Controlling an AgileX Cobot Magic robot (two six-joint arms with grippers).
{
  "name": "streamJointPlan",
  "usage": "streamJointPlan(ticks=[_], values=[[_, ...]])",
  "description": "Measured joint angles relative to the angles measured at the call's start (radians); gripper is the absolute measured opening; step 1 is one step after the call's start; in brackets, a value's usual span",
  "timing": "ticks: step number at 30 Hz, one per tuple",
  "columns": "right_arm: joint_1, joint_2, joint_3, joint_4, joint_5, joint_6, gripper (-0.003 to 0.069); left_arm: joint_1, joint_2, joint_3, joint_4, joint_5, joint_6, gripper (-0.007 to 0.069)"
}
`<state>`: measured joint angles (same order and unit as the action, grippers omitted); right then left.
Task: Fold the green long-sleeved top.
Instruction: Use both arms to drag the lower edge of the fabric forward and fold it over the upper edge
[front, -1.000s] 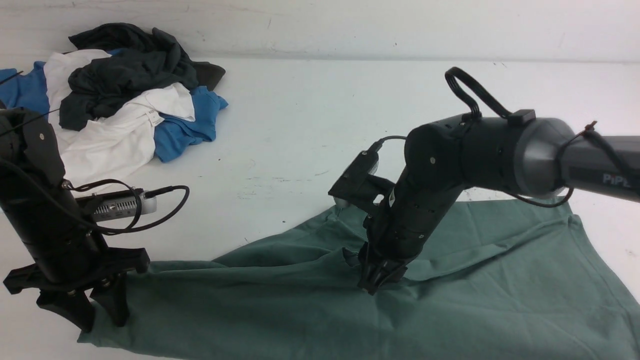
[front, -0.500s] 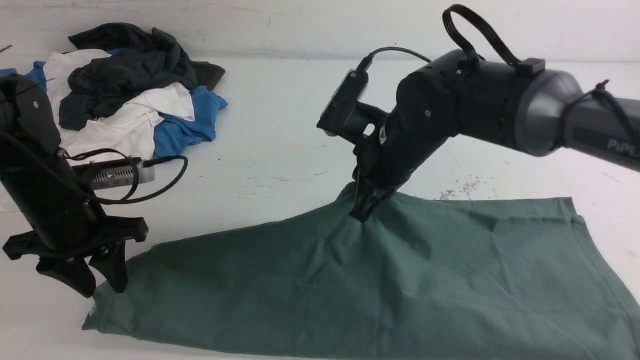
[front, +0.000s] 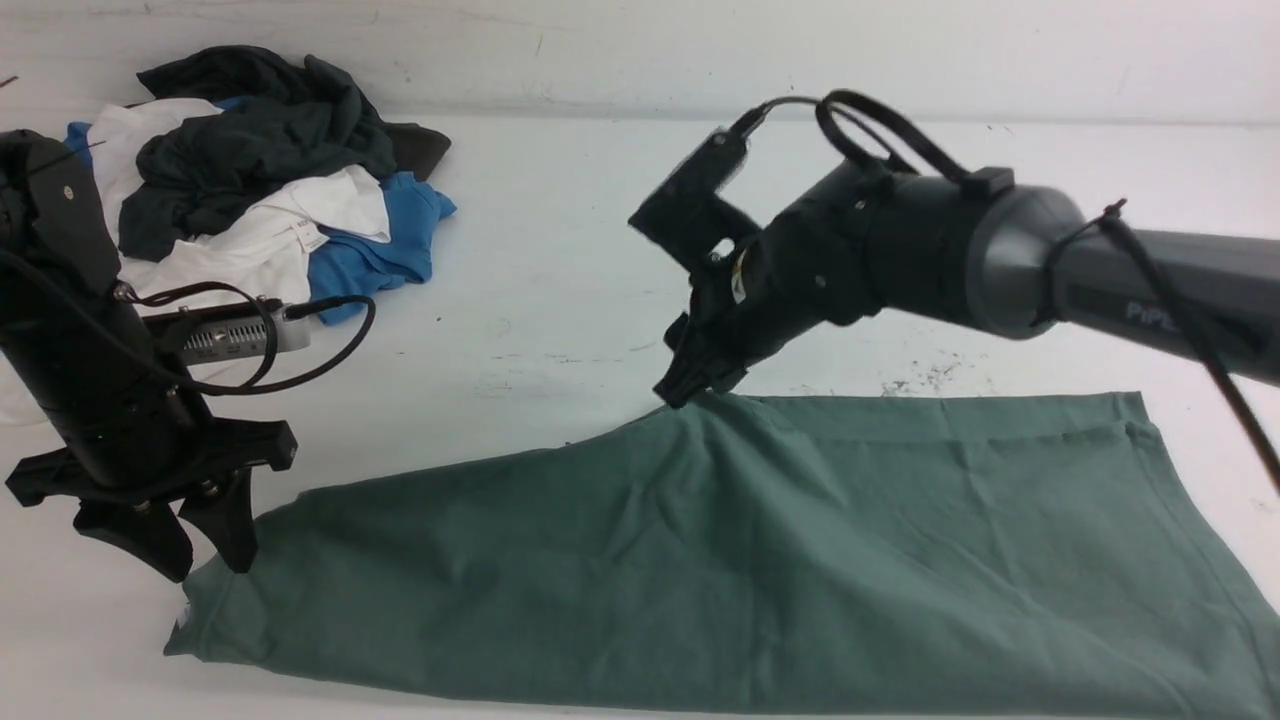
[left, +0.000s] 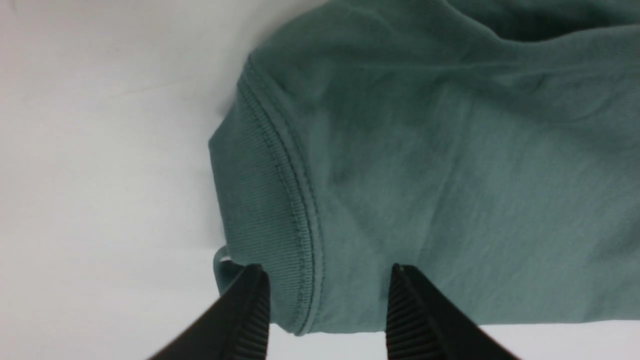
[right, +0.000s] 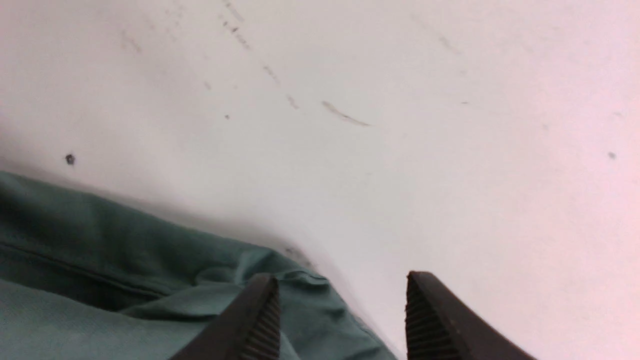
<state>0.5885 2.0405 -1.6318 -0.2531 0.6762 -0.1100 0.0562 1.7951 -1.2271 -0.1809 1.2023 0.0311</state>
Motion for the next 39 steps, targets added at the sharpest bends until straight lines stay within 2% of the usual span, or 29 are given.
streamJointPlan(ticks=[3,4,5,6,7,9,11,13,14,15,18,22,25,28,30,34,39], values=[[0.0,-0.084,-0.055,-0.069,0.232,0.069,0.0339,0.0,0.0,0.0,0.0,0.0,0.0,0.0303],[0.0,-0.089,-0.059,-0.074,0.232,0.072,0.0335,0.0,0.0,0.0,0.0,0.0,0.0,0.0303],[-0.005,-0.113,-0.074,-0.091,0.321,0.077,0.0311,0.0,0.0,0.0,0.0,0.0,0.0,0.0303],[-0.023,-0.147,-0.09,-0.107,0.449,0.08,0.0248,0.0,0.0,0.0,0.0,0.0,0.0,0.0303],[-0.04,-0.161,-0.091,-0.108,0.493,0.081,0.0209,0.0,0.0,0.0,0.0,0.0,0.0,0.0303],[-0.109,-0.197,-0.076,-0.078,0.528,0.093,0.0097,0.0,0.0,-0.001,0.0,0.001,0.0,0.0303],[-0.222,-0.233,-0.029,0.006,0.543,0.103,0.002,0.0,0.0,-0.001,0.0,0.001,0.0,0.0303],[-0.328,-0.242,0.009,0.079,0.547,0.103,-0.0001,0.0,0.0,-0.001,0.001,0.001,0.0,0.0303],[-0.34,-0.242,0.02,0.086,0.548,0.103,-0.0002,0.0,0.0,-0.001,0.001,0.001,0.0,0.0303],[-0.41,-0.241,0.051,0.129,0.55,0.103,-0.0008,0.0,0.0,-0.001,0.0,0.001,0.0,0.0303],[-0.568,-0.211,0.115,0.231,0.535,0.095,-0.001,0.0,0.0,-0.001,-0.007,0.001,0.0,0.0303],[-0.674,-0.14,0.127,0.364,0.462,0.009,0.0015,0.0,0.0,-0.001,-0.021,0.001,0.0,0.0303],[-0.689,-0.103,0.127,0.397,0.424,-0.042,0.0043,0.0,0.0,-0.001,-0.021,0.001,0.0,0.0303],[-0.69,-0.044,0.128,0.395,0.35,-0.104,0.012,0.0,0.0,-0.001,-0.021,0.001,0.0,0.0303],[-0.69,-0.033,0.128,0.389,0.333,-0.11,0.0144,0.0,0.0,-0.001,-0.021,0.001,0.0,0.0303],[-0.69,-0.002,0.128,0.343,0.31,-0.116,0.0241,0.0,0.0,-0.001,-0.021,0.001,0.0,0.0303],[-0.69,0.03,0.128,0.325,0.312,-0.118,0.0273,0.0,0.0,-0.001,-0.021,0.001,0.0,0.0303]])
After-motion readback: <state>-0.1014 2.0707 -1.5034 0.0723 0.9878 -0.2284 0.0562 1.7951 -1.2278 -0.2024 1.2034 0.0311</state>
